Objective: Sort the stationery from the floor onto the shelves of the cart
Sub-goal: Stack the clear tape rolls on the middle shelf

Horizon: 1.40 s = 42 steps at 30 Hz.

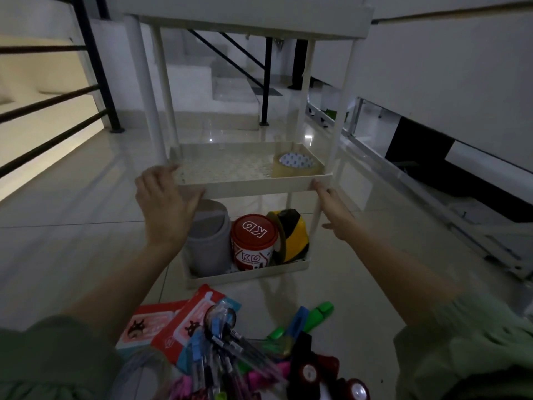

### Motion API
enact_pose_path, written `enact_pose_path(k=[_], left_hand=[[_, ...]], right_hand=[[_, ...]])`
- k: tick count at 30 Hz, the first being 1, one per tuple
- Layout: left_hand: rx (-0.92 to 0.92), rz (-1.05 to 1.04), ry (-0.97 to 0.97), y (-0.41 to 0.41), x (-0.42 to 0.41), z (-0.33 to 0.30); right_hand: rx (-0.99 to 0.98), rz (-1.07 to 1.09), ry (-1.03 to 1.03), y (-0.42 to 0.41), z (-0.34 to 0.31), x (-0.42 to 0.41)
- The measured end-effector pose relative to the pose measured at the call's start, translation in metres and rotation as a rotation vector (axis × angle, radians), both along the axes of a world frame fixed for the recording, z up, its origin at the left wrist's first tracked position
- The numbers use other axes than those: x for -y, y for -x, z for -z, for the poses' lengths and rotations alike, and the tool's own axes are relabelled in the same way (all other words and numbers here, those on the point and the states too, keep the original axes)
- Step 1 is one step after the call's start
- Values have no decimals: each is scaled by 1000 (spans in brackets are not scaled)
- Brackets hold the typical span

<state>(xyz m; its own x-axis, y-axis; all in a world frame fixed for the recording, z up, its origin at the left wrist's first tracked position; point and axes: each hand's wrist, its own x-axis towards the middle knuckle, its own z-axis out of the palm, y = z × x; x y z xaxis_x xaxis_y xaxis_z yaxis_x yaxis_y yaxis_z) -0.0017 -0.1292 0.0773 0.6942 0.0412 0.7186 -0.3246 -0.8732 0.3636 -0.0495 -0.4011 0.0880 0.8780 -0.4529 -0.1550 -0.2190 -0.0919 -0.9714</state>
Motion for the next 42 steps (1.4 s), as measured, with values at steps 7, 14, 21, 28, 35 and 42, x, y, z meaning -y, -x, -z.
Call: enact_pose_path(k=[7, 14, 21, 28, 35, 42], left_hand=[[-636, 202, 787, -8, 6, 17], [-661, 197, 619, -10, 0, 24], [-668, 258, 563, 0, -10, 21], [-811, 224, 471, 14, -12, 8], [-1325, 156, -110, 64, -3, 13], [-1421, 552, -1207, 171, 19, 79]], right_hand=[[42, 24, 154, -9, 16, -3], [36, -13, 278, 0, 21, -2], [-48, -27, 382, 16, 16, 1], [-114, -94, 370, 31, 7, 1], [-565, -257, 573, 67, 1, -22], [-695, -1113, 1319, 151, 57, -79]])
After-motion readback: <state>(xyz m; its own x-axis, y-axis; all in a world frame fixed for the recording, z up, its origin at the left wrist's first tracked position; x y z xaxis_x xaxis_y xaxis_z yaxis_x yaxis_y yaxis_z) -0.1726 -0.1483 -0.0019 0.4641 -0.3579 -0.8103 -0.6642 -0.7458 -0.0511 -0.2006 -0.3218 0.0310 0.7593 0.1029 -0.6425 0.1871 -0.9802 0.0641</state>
